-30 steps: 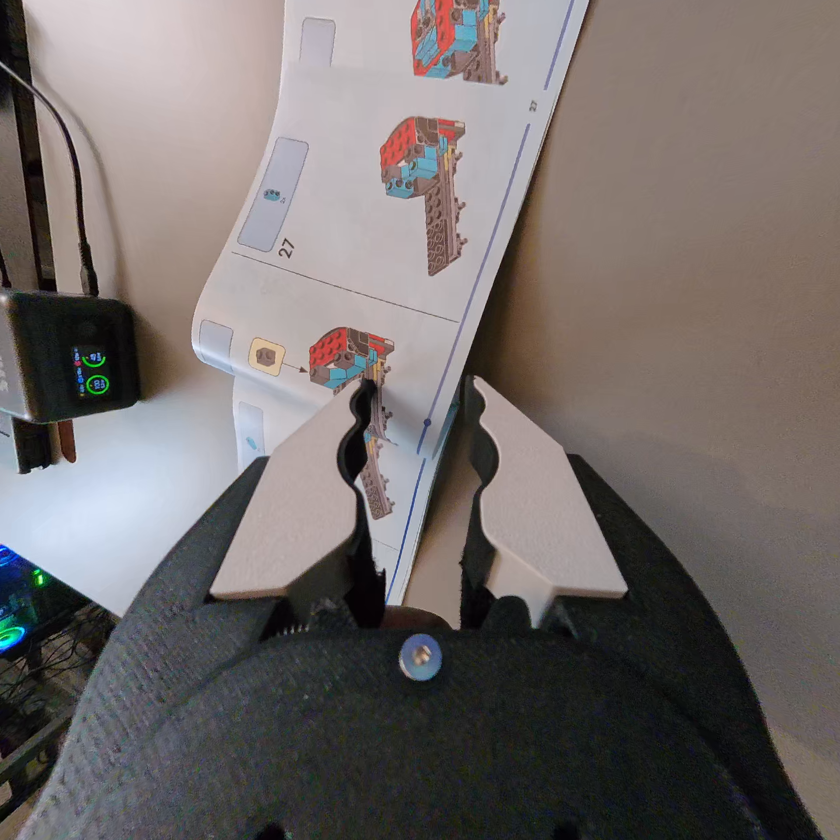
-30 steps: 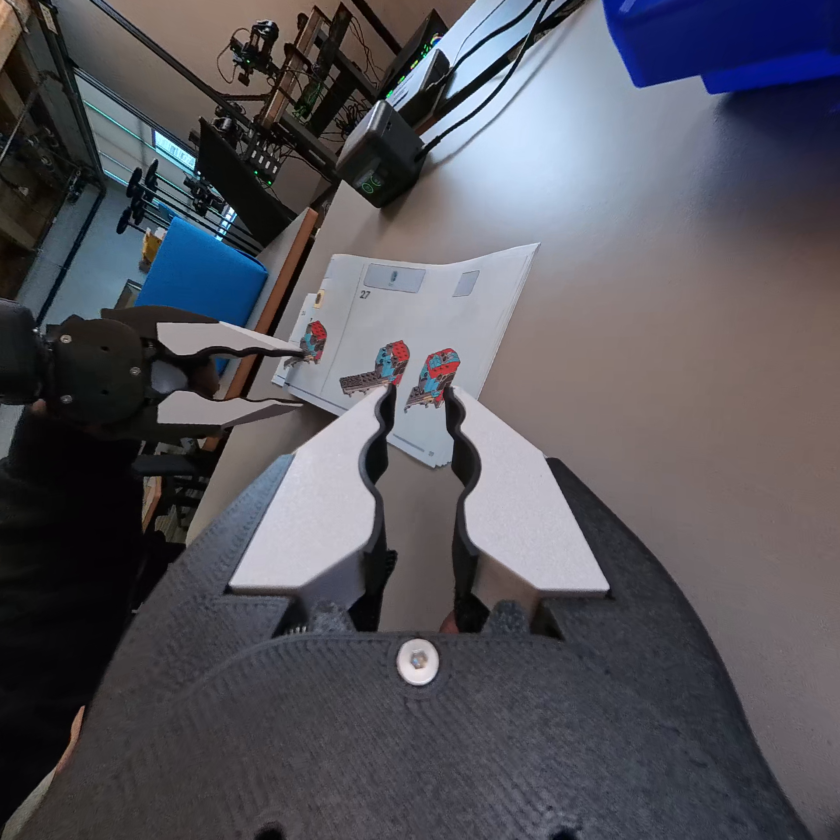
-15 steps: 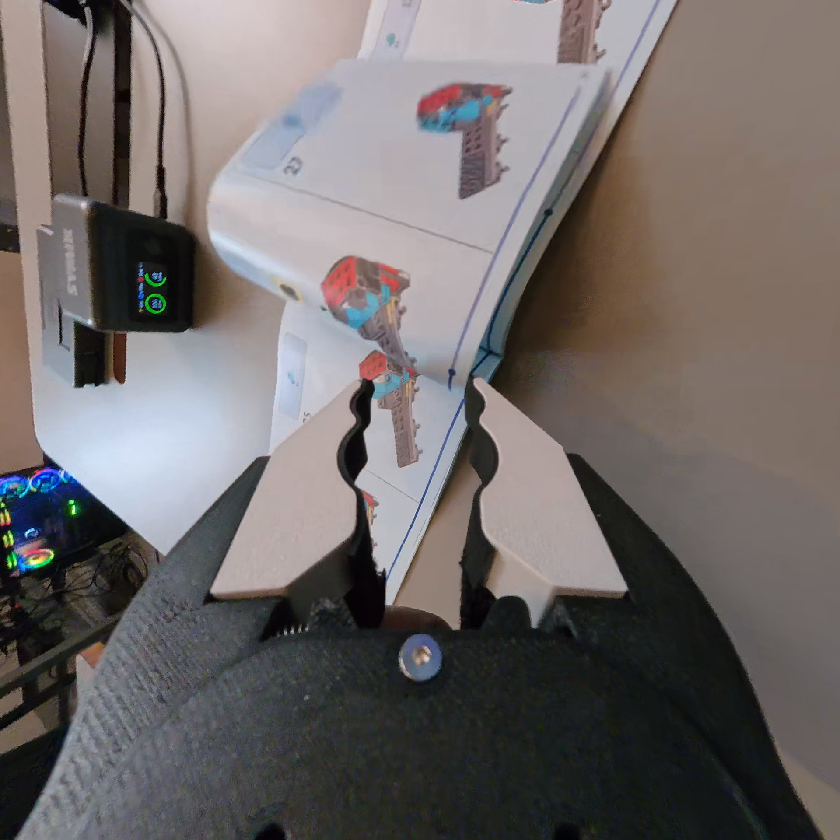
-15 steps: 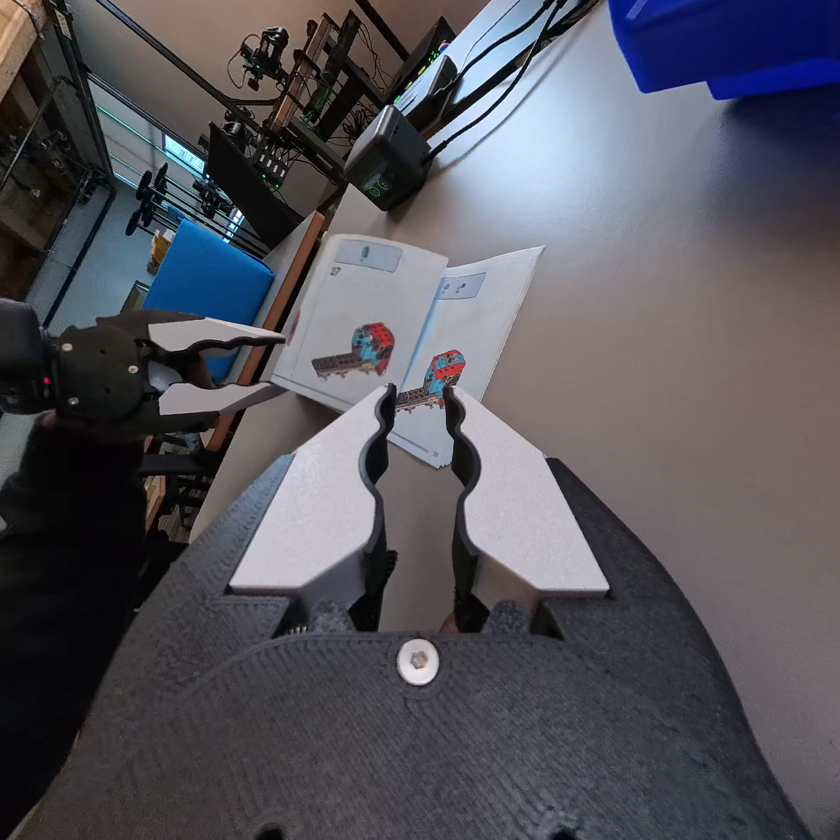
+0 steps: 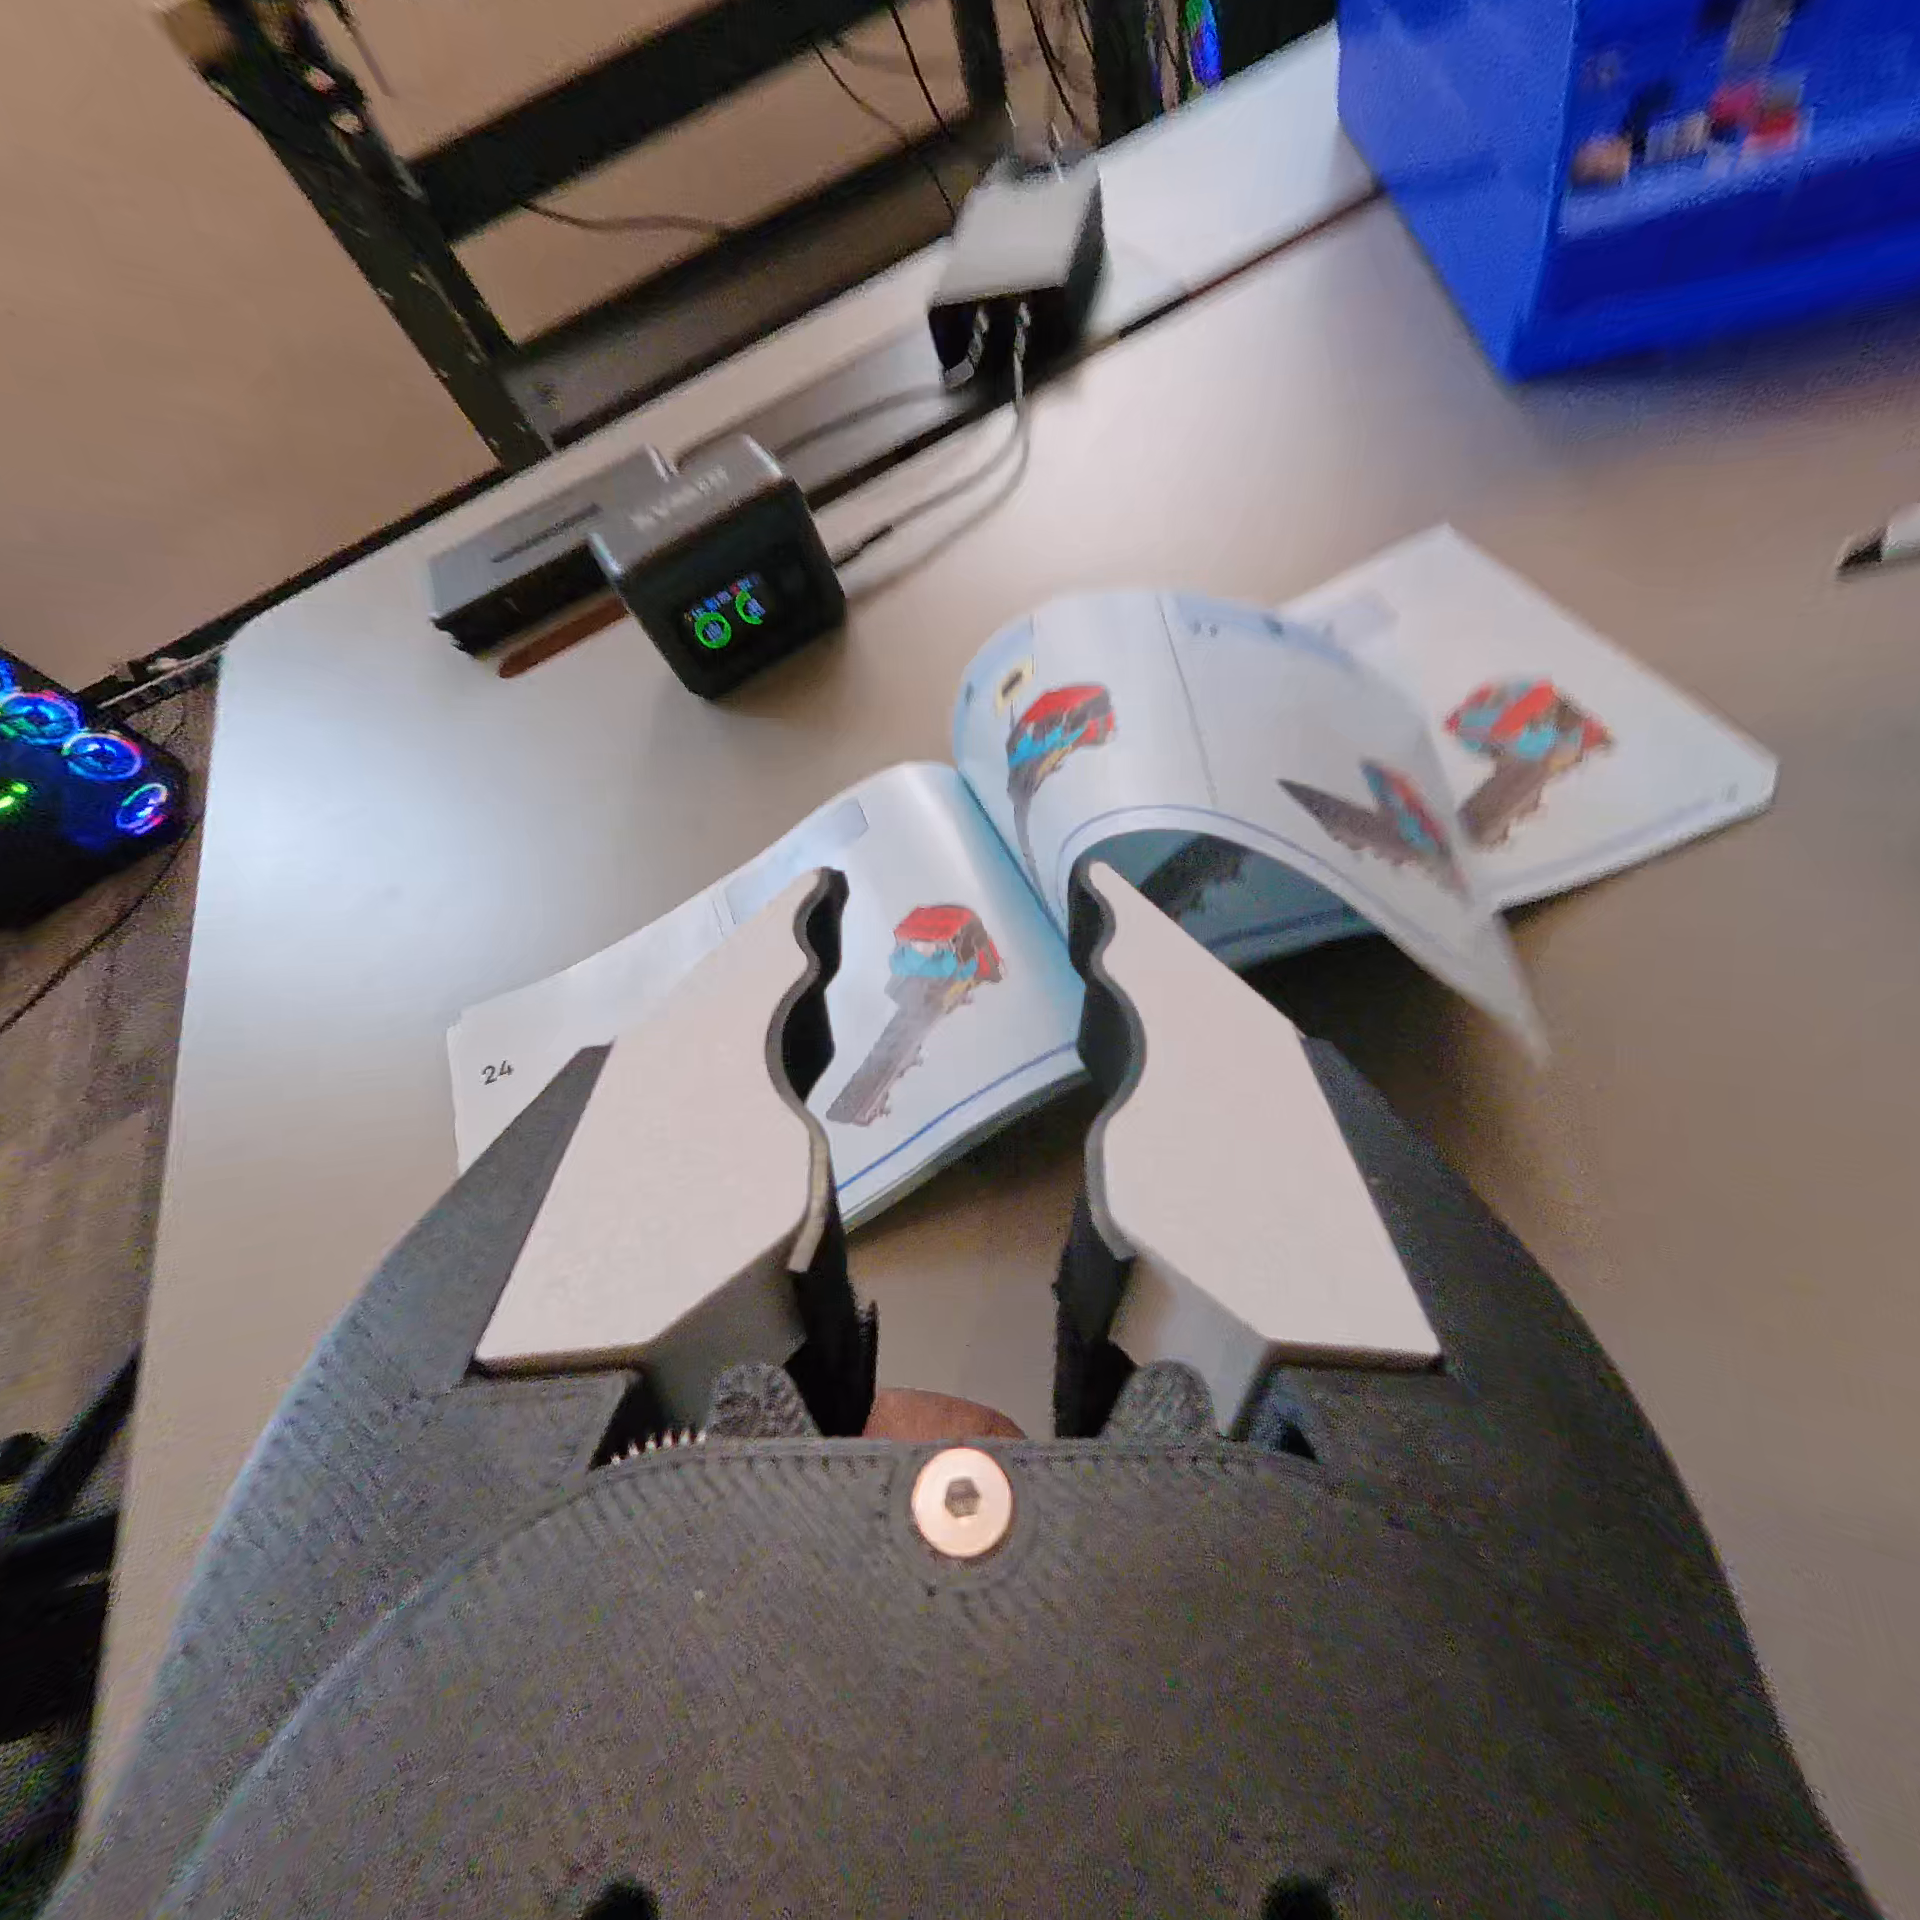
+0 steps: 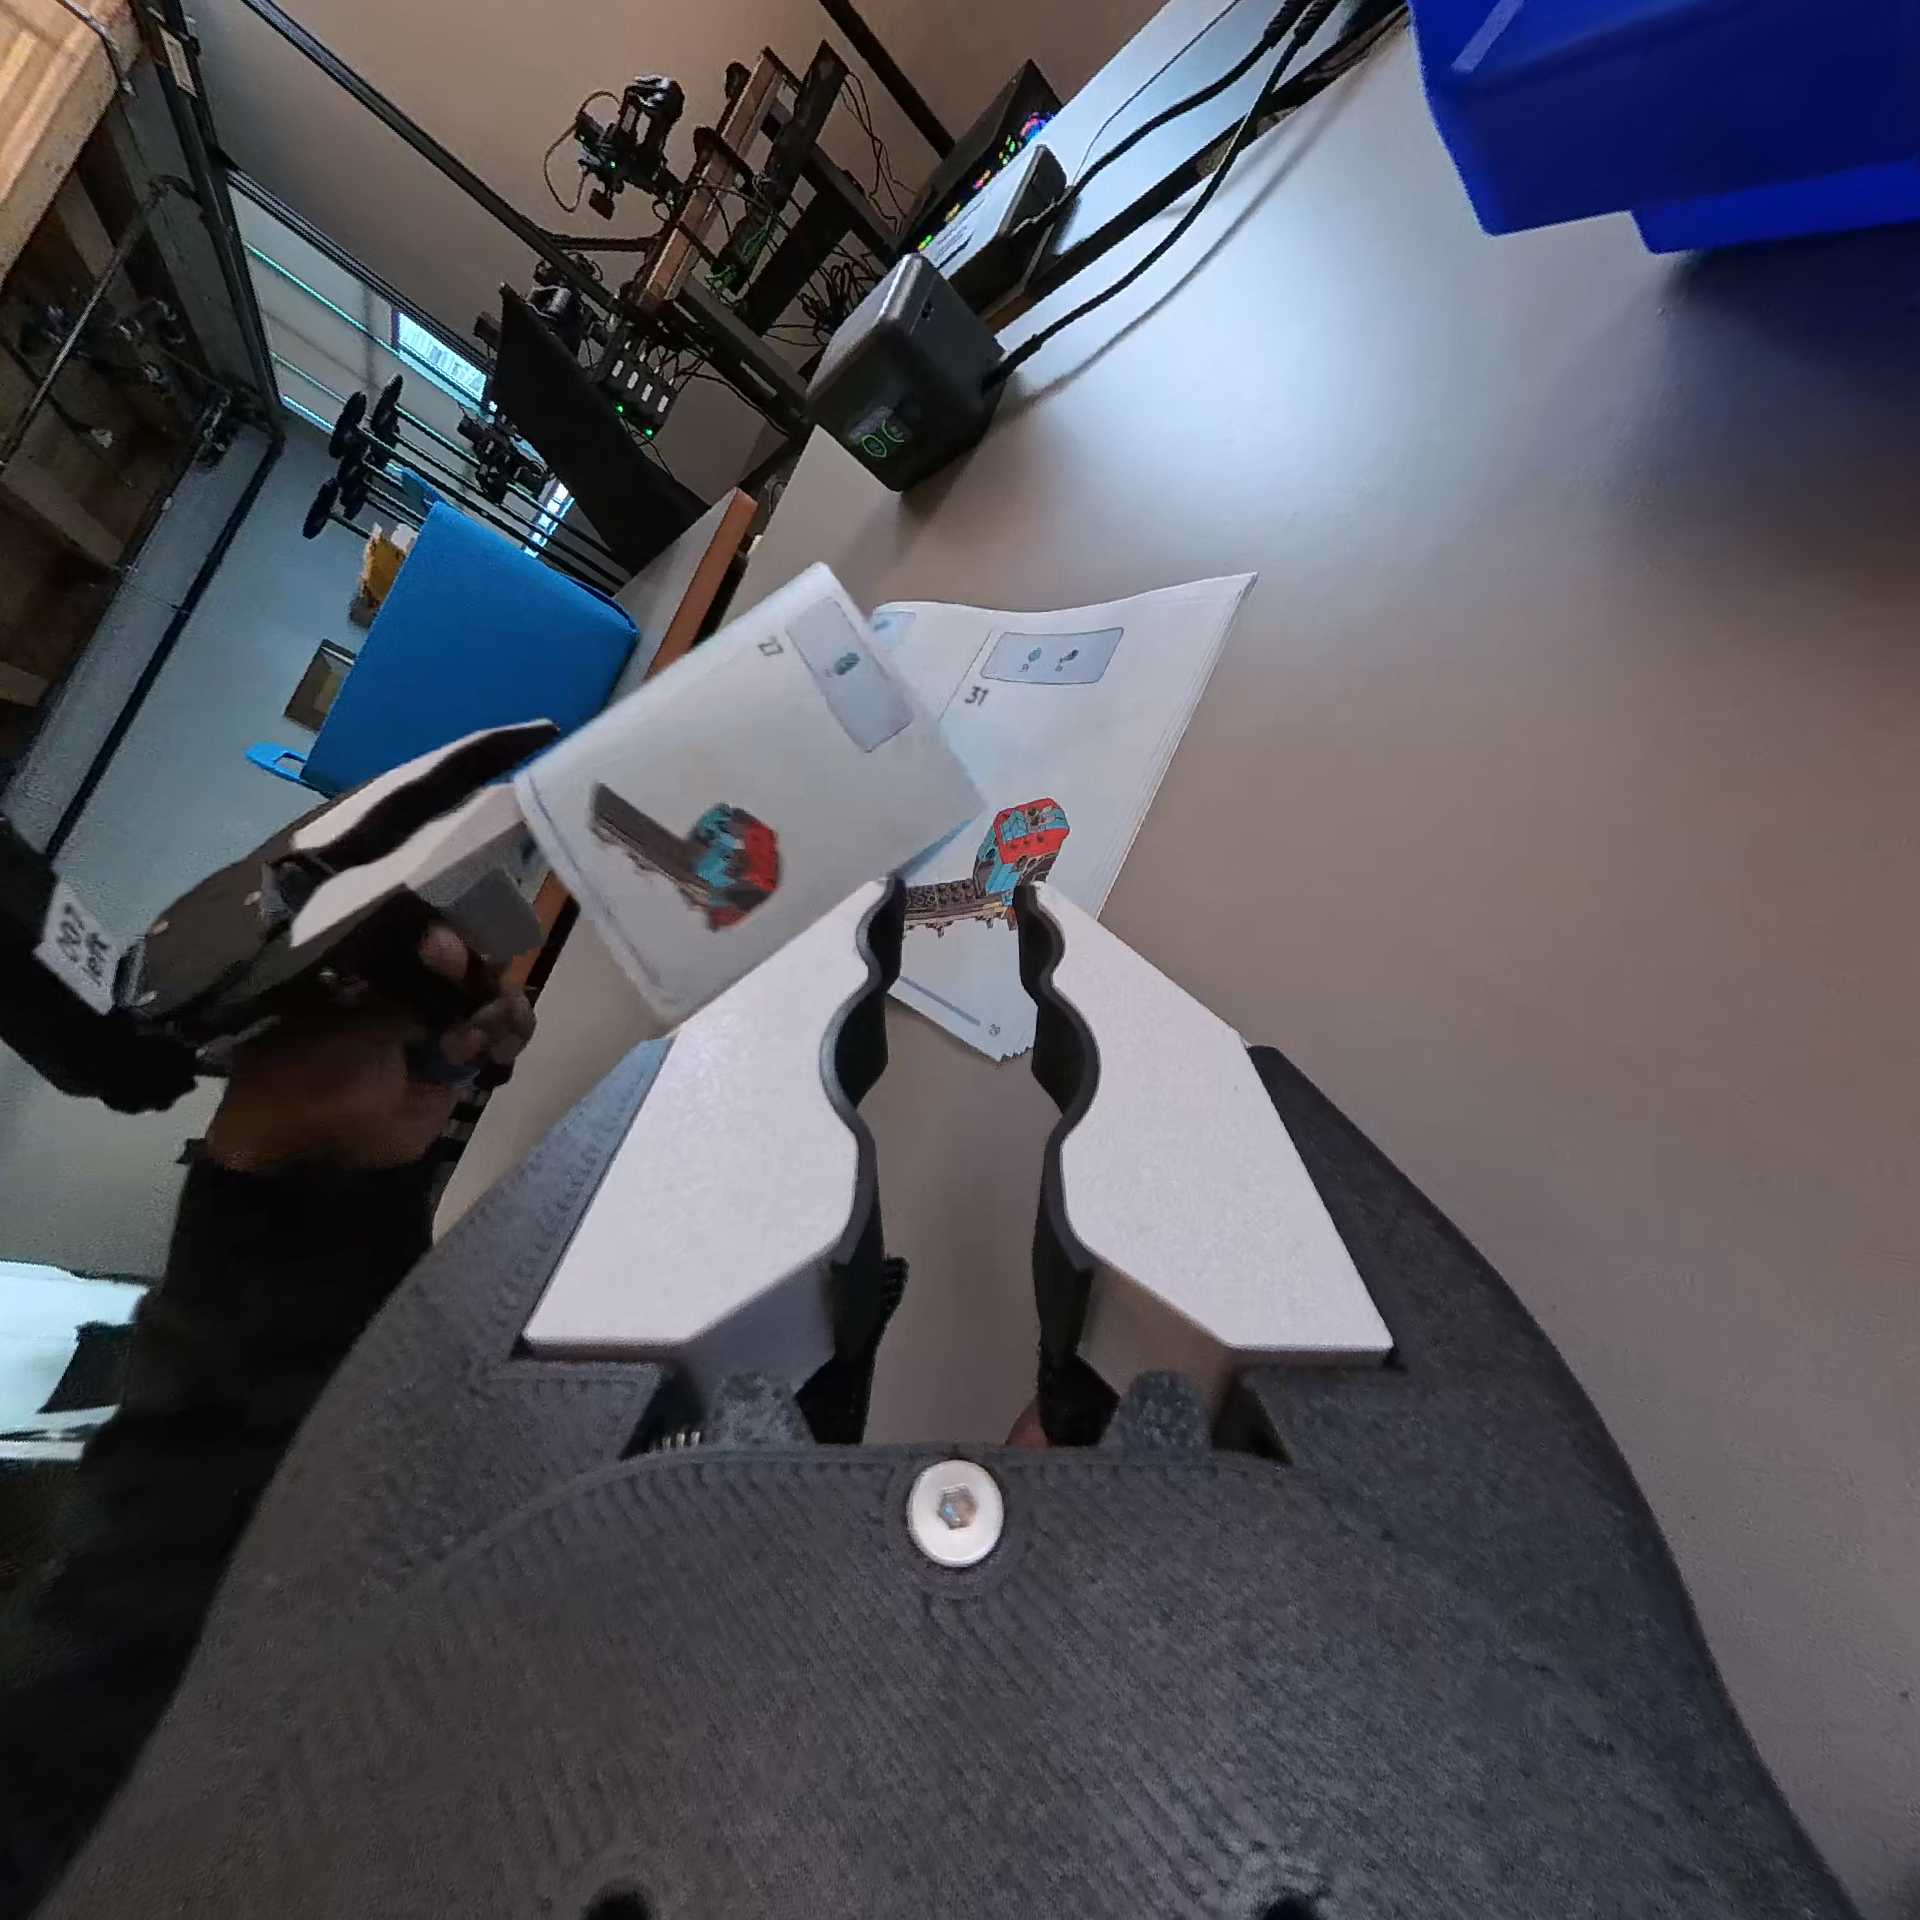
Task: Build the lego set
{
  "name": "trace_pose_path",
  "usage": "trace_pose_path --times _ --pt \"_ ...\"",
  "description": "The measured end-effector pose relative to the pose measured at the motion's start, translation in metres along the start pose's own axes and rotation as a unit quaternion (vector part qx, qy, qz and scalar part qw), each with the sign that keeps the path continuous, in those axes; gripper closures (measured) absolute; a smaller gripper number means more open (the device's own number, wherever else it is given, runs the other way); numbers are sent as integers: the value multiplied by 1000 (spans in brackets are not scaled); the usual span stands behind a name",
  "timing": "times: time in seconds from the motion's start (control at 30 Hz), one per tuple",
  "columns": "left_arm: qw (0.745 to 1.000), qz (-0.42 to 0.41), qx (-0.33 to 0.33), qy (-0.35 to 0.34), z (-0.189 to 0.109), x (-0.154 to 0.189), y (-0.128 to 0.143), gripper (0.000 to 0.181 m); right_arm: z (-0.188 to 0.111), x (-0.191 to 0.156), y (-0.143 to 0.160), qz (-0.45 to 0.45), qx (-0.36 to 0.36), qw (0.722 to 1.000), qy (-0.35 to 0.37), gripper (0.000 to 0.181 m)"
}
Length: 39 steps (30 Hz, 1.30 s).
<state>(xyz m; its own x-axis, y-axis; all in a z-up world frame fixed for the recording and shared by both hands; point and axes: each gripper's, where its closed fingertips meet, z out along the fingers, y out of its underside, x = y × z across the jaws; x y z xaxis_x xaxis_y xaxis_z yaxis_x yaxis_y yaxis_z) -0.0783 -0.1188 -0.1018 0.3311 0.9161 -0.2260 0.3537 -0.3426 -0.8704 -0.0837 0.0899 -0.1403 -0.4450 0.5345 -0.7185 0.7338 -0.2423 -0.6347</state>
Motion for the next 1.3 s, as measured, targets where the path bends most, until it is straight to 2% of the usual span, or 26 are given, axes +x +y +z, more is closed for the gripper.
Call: trace_pose_path --times 0.13,0.27,0.47,0.6,1.1,1.3 --pt "993 -91 77 -17 -9 -6 -25 137 -1 -1 0 -3 2 1000 -2 160" --pt "979 -168 110 -28 -11 -19 -39 140 -1 -2 0 -7 2 1000 -4 160" --pt "945 -304 116 -14 2 -37 -31 156 -1 -4 1 -12 1 1000 -6 160" --pt "927 -352 129 8 9 -36 -23 169 -2 -4 1 -15 2 1000 -7 160" --pt "890 -395 212 85 -8 -45 -26 169 -2 -17 2 -61 13 998 -16 160" --pt "882 -397 233 97 -16 -54 -25 169 11 -21 2 -75 5 997 -5 159"
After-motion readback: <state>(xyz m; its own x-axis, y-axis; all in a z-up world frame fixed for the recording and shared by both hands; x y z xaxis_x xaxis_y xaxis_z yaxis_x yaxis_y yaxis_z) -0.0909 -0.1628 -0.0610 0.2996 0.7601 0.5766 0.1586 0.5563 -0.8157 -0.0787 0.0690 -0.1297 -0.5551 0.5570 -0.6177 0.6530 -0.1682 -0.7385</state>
